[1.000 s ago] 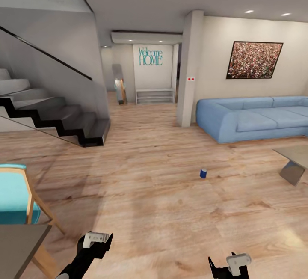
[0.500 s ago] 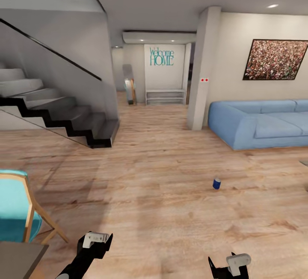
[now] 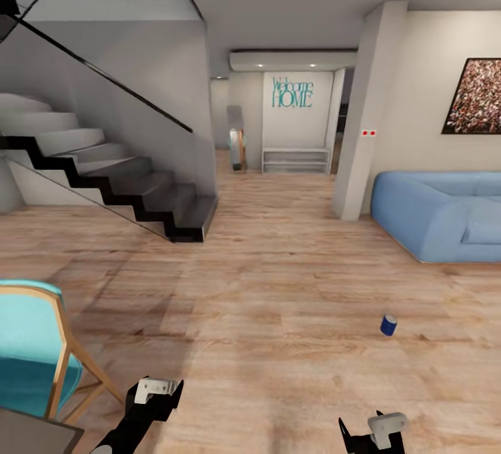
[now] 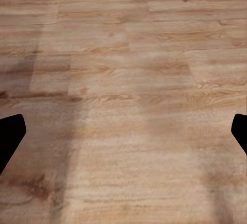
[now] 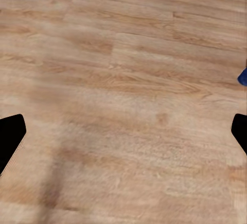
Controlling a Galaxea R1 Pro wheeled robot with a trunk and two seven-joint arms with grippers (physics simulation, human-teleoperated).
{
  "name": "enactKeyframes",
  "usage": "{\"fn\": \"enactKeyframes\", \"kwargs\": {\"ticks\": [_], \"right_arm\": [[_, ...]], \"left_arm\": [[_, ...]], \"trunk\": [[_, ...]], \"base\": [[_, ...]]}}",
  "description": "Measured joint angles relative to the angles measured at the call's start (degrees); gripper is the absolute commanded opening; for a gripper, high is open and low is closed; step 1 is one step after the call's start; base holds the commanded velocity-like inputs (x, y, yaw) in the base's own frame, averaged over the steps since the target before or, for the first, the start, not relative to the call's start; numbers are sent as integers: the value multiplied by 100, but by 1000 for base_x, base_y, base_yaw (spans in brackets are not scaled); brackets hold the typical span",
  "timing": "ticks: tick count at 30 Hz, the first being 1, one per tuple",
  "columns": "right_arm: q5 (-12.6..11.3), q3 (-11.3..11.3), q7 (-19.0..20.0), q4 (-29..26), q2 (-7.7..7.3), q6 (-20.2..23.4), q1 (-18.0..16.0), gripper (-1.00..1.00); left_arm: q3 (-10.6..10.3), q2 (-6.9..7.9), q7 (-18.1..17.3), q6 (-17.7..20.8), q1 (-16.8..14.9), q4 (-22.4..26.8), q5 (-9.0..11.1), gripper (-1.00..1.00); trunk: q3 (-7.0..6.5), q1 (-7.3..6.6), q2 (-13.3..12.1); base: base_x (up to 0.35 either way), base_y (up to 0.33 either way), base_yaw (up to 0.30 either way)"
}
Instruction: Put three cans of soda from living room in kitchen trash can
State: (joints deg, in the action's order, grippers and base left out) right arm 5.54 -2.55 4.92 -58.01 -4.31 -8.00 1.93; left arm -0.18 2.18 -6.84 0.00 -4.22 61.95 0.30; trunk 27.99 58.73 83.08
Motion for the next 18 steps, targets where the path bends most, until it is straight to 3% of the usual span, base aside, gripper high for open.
{"fn": "enactKeyframes", "kwargs": {"ticks": [11, 18], "right_arm": [[0, 0, 0, 0, 0, 0, 0, 100], [0, 0, 0, 0, 0, 0, 0, 100]], "left_arm": [[0, -2, -2, 0, 0, -1, 0, 100], [0, -2, 1, 0, 0, -2, -3, 100]], "trunk": [[-1, 0, 0], [-1, 0, 0]], "base": [[278, -158, 193], [264, -199, 50]]}}
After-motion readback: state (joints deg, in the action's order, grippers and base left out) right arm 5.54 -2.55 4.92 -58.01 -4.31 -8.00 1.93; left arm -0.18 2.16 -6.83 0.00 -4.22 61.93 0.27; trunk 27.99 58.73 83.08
